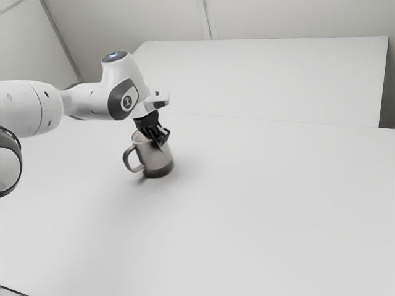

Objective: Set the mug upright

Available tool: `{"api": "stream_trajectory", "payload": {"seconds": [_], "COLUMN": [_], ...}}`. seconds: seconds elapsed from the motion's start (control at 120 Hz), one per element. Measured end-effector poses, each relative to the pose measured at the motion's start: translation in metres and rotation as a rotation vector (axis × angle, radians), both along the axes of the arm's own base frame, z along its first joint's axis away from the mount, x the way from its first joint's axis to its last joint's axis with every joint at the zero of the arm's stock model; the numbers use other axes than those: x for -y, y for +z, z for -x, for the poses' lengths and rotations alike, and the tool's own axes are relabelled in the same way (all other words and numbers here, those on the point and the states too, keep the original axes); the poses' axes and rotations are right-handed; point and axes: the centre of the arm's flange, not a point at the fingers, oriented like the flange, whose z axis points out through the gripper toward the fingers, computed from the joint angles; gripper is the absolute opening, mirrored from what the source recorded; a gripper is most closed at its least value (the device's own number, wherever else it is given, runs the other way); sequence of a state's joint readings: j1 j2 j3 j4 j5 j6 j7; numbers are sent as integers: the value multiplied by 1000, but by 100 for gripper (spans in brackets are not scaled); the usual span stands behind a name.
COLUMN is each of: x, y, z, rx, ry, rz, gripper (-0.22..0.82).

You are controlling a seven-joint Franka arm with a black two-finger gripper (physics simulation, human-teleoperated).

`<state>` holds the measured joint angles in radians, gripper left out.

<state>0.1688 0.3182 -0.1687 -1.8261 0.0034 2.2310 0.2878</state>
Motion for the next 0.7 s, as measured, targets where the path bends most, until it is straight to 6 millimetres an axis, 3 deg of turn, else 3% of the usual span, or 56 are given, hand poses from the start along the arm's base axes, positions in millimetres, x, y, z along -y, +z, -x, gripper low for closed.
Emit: {"api": "stream_trajectory", "payload": {"seconds": [0.133,0.325,0.458,0.525,0.65,0.7], "x": [1,2,2,3,14,17], "y": [-10,-16,-9,29,164,208], "z": [4,4,3,8,13,16], "rx": [2,2,13,42,116,123], "ry": [110,218,270,287,285,279], "rz": [30,58,67,66,65,65], "gripper": [-18,23,40,46,52,54]}}
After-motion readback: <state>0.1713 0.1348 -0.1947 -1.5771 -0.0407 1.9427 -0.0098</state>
